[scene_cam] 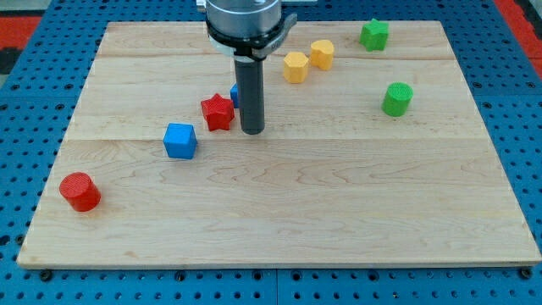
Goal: Drag the green circle diagonally bottom right to the blue cube
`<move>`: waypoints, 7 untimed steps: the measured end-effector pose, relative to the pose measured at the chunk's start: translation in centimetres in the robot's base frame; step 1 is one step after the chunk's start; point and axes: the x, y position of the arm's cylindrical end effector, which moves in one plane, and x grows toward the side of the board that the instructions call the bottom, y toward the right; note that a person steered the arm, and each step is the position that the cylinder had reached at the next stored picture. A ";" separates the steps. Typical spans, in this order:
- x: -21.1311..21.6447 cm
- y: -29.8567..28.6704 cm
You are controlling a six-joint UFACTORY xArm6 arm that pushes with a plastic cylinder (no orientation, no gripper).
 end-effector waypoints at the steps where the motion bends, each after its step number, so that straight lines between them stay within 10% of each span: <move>1: -0.7 5.8; 6: -7.3 32.2; 7: -6.4 25.9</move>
